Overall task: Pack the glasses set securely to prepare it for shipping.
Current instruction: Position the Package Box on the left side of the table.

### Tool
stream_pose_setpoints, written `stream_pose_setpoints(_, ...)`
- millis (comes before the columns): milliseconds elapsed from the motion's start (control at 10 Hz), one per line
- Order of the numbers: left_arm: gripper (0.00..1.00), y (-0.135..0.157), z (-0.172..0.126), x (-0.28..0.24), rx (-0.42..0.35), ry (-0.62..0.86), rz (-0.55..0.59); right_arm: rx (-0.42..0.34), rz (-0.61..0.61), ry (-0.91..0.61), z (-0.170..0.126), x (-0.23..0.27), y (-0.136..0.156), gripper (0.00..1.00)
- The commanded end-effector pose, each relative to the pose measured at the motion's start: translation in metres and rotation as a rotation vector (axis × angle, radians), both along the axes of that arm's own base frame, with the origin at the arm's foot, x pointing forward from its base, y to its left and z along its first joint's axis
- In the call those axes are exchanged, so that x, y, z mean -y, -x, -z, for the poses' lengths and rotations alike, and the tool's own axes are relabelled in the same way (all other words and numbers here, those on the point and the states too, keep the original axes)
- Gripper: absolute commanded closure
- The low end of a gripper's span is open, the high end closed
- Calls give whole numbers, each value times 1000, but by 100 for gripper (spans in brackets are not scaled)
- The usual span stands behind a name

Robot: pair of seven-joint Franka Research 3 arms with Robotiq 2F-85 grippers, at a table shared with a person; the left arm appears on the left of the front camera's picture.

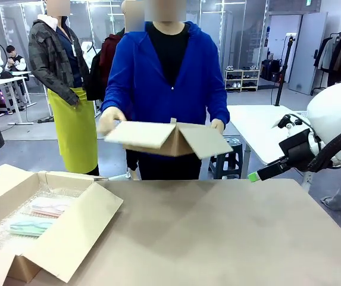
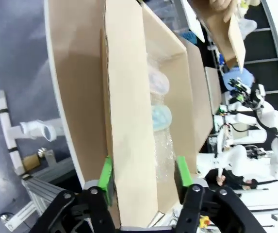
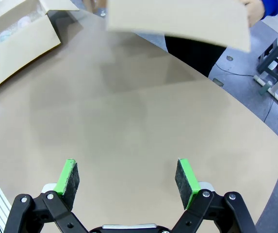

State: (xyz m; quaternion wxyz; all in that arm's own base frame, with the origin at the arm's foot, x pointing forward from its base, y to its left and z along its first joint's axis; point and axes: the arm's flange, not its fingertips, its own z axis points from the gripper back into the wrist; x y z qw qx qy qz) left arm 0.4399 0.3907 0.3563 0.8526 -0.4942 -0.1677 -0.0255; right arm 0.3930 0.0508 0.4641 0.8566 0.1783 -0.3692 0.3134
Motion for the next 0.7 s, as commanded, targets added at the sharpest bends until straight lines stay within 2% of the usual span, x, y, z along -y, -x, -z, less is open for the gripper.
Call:
stream_pose_setpoints(0,0,1,-26,-3,101,-63,-61,-7,0,8,-5,-1,1,0)
stream_pose_setpoints(300,0,2,-58,-1,194,-71,-63,-7,0,8,-5,-1,1,0)
stream_pose_setpoints(600,0,-5,-59,-8,148,-76,-58,-7,0,8,-5,-1,1,0)
